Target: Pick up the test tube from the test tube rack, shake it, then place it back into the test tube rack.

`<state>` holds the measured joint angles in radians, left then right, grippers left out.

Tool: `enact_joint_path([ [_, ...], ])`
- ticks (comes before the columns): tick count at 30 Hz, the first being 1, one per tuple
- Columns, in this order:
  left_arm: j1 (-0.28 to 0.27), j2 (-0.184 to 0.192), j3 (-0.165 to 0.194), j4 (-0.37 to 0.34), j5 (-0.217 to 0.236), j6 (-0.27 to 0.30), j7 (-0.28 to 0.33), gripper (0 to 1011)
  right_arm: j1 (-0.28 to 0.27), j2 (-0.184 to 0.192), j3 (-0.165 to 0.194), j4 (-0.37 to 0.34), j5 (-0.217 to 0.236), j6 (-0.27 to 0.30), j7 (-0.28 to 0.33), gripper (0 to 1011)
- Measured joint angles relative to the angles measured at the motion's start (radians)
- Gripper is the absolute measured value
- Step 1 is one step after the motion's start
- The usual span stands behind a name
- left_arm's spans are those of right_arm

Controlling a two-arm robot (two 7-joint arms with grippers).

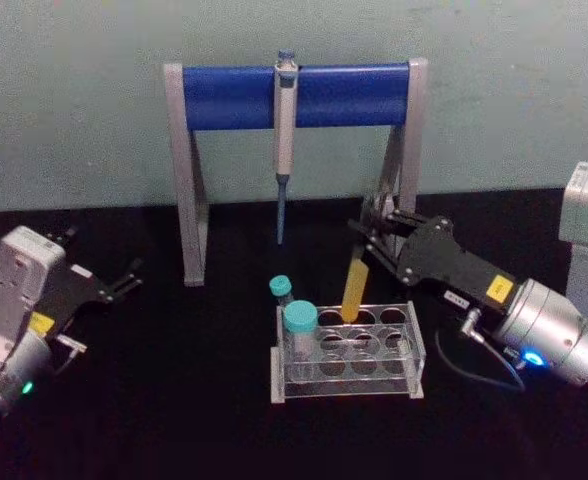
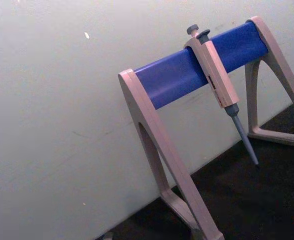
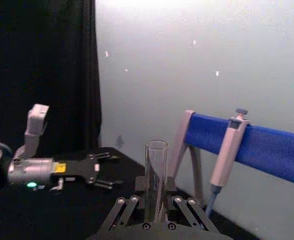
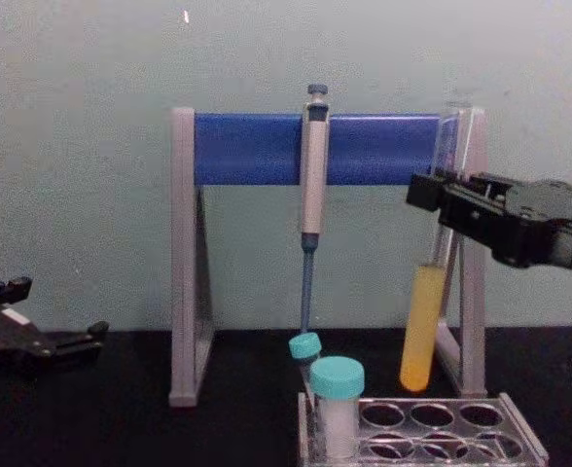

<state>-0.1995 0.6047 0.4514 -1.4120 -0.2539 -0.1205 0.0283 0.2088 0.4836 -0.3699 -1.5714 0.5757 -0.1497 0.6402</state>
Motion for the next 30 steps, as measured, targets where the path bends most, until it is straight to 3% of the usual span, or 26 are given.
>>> enact_joint_path([
  [11, 0.0, 0.0, 0.0, 0.0, 0.0, 0.0, 0.0, 1001, -0.006, 0.029, -0.036, -0.002, 0.024, 0.0, 0.033, 234],
  [30, 0.0, 0.0, 0.0, 0.0, 0.0, 0.0, 0.0, 1001, 0.019, 0.016, -0.068, 0.057, 0.016, -0.009, 0.023, 234],
])
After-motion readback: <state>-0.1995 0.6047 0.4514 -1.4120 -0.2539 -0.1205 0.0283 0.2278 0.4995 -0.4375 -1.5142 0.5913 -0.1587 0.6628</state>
